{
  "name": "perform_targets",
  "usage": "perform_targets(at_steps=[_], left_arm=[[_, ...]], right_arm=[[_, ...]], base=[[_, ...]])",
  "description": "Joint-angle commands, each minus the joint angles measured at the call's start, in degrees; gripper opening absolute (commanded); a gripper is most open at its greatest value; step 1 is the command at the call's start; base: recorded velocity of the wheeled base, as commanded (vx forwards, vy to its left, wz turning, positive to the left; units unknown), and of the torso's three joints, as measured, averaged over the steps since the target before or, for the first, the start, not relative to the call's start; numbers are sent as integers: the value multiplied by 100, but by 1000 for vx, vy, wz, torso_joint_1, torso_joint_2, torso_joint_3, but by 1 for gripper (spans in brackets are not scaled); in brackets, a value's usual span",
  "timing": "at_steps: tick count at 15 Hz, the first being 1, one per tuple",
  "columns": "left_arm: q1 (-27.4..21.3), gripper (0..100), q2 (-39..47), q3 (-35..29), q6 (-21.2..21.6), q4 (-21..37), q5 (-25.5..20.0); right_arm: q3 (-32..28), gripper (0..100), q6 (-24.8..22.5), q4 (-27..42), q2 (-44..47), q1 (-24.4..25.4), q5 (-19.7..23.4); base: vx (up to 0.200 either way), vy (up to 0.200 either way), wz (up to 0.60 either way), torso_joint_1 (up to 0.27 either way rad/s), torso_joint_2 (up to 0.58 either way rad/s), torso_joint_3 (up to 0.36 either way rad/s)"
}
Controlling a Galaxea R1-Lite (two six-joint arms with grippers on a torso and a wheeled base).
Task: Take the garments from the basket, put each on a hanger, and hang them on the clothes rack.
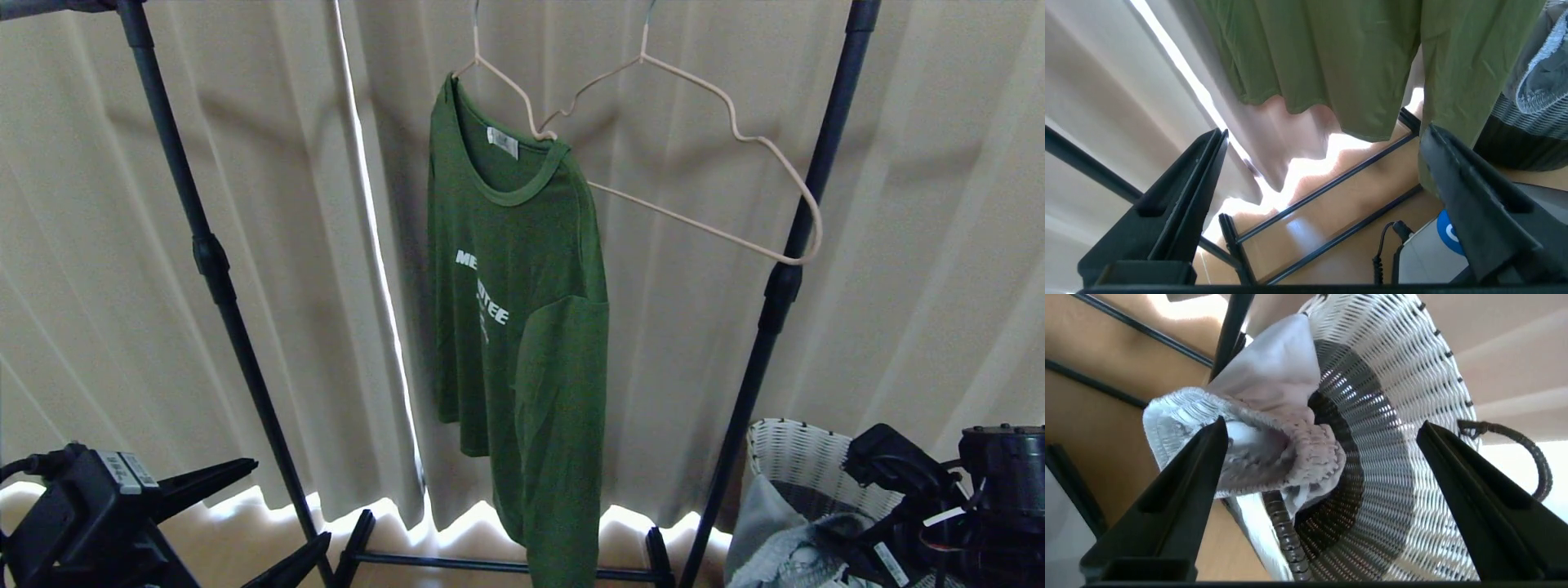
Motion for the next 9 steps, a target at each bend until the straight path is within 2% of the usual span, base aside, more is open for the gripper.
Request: perform_targets(at_steps=[1, 7, 8, 9], left_arm=[[0, 100, -5, 3, 1, -5, 1], [0, 100, -14, 3, 1, -5, 1], [0, 100, -14, 3, 1, -5, 1], [0, 100, -14, 3, 1, -5, 1]], right_arm=[[-162, 100, -3, -51, 444, -331, -61], [-241, 100, -3, -24, 532, -463, -237], [-214, 0, 5, -24, 532, -454, -237], [-197, 0, 5, -15, 514, -454, -237]], base=[[0, 0, 0, 0, 0, 0], [0, 0, 0, 0, 0, 0], [0, 0, 0, 0, 0, 0], [0, 0, 0, 0, 0, 0]])
